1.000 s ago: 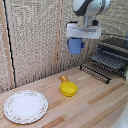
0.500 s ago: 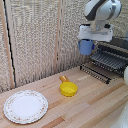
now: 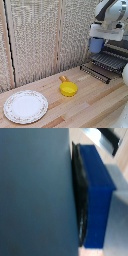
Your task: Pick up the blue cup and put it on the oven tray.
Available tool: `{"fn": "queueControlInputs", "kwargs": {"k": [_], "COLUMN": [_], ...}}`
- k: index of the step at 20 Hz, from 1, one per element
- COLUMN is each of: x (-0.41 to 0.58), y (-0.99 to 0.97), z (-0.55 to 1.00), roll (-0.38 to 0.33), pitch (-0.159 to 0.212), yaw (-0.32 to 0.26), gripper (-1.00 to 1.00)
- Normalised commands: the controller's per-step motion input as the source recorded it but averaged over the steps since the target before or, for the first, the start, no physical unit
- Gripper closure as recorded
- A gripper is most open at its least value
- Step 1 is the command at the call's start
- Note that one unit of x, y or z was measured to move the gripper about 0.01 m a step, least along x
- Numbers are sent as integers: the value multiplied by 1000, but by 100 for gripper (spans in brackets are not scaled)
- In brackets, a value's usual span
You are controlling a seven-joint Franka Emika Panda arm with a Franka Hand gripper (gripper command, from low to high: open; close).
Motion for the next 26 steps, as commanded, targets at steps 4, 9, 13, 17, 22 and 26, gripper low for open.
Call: {"fn": "queueControlInputs", "kwargs": {"k": [4,9,13,17,22,26], "x": [-1,0,2,33,139,228], "y": [-454,-459,-408,-370,-348,-383], "z": [-49,-215,-246,-205,-249,-229], "roll": [-356,-375,-309,-74,-48,10], "pitch": [-36,1,87,231,309,186], "yaw": [37,0,15,10,2,72], "gripper": [100,100,100,100,100,100]}}
